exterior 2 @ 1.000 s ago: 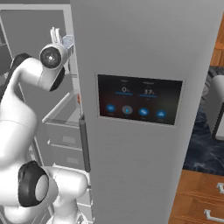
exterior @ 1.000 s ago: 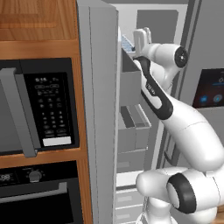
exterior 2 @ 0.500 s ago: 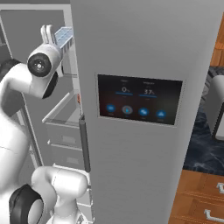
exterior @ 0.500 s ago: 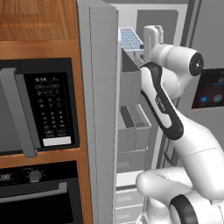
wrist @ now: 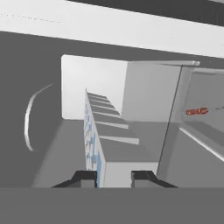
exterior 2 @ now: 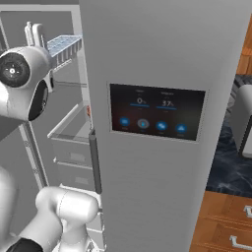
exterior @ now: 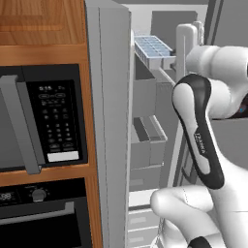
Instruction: Open the freezer door, pick up the ice cube tray from the freezer, and place it on the dining counter.
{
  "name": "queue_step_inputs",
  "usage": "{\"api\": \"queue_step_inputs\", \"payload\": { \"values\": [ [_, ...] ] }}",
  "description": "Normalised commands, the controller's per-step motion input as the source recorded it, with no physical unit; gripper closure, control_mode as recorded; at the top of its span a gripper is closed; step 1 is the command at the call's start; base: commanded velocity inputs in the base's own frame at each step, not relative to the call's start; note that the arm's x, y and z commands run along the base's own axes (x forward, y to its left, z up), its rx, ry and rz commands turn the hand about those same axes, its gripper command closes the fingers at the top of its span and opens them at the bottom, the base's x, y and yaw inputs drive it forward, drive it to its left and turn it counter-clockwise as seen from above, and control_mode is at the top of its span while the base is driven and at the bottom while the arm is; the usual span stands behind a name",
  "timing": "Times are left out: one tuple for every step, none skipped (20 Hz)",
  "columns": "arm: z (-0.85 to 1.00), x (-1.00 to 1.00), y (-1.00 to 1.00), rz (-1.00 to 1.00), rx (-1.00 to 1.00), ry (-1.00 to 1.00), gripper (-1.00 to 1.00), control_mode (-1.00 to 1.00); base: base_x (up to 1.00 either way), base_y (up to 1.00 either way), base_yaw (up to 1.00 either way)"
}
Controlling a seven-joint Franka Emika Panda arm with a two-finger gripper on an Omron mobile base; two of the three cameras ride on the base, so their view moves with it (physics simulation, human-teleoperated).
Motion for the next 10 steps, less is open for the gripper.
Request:
{"api": "queue_step_inputs", "payload": {
  "values": [
    [0.09,-1.0,-0.17,0.0,0.05,0.07,1.0,-1.0,0.0,0.0,0.0],
    [0.0,-1.0,-0.27,0.0,0.02,0.01,1.0,-1.0,0.0,0.0,0.0],
    [0.0,-0.98,-0.36,0.0,0.0,0.0,1.0,-1.0,0.0,0.0,0.0],
    [0.0,-0.91,-0.54,0.03,0.0,0.0,1.0,-1.0,0.0,0.0,0.0],
    [0.0,-0.81,-0.5,0.01,0.0,0.0,1.0,-1.0,0.0,0.0,0.0],
    [0.0,-0.91,-0.54,0.01,0.0,0.0,1.0,-1.0,0.0,0.0,0.0],
    [0.0,-0.89,-0.51,0.0,0.0,0.0,1.0,-1.0,0.0,0.0,0.0],
    [0.01,-0.88,-0.39,0.0,0.0,0.0,1.0,-1.0,0.0,0.0,0.0],
    [0.02,-0.91,-0.32,0.0,0.01,0.02,1.0,-1.0,0.0,0.0,0.0],
    [0.01,-0.93,-0.23,0.0,0.0,0.04,1.0,-1.0,0.0,0.0,0.0]
  ]
}}
